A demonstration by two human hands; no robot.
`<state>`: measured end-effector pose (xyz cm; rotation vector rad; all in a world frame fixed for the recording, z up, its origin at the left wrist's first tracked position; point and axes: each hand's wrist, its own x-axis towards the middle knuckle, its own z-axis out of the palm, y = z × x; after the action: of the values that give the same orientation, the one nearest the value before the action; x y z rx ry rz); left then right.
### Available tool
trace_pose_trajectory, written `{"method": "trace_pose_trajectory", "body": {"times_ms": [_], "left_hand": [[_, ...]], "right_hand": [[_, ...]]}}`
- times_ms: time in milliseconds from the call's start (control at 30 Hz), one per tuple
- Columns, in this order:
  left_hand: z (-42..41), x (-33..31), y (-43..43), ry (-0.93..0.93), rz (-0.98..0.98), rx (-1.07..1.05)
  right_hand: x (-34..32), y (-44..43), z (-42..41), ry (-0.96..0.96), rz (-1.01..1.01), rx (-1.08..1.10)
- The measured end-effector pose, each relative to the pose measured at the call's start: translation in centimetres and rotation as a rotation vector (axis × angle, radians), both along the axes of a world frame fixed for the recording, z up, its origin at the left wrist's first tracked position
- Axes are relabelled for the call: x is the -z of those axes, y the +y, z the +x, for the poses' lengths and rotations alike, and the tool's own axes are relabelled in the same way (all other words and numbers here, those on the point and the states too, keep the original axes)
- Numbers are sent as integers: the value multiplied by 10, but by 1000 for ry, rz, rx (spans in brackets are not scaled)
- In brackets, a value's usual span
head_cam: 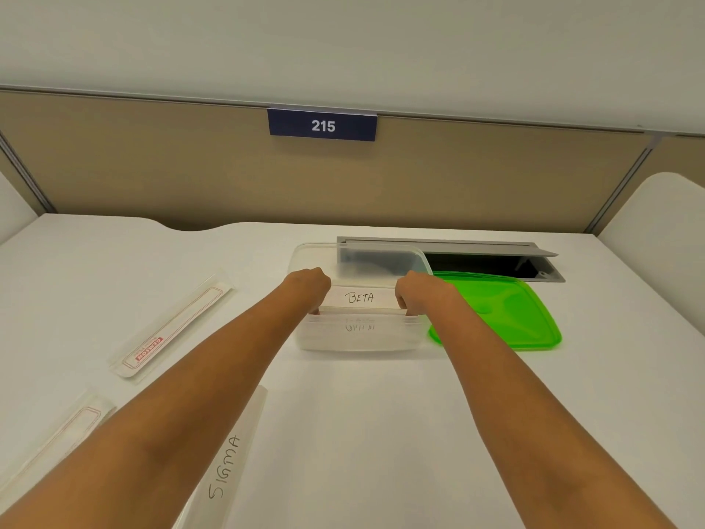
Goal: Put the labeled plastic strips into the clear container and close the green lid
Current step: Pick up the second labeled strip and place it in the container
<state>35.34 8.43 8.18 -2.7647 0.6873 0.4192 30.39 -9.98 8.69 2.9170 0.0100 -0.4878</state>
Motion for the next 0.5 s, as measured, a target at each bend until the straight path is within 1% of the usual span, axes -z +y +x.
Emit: {"method": "trace_pose_trajectory", "body": {"times_ms": [167, 300, 500], "left_hand": [[-8, -5, -1, -1, -112, -47], [-24, -11, 2, -2, -263, -105], [-54, -9, 18, -141, -419, -142]], "right_hand": [[-4, -1, -4, 1, 56, 15], [-9, -1, -16, -78, 128, 16], [-15, -1, -45, -214, 249, 27]]}}
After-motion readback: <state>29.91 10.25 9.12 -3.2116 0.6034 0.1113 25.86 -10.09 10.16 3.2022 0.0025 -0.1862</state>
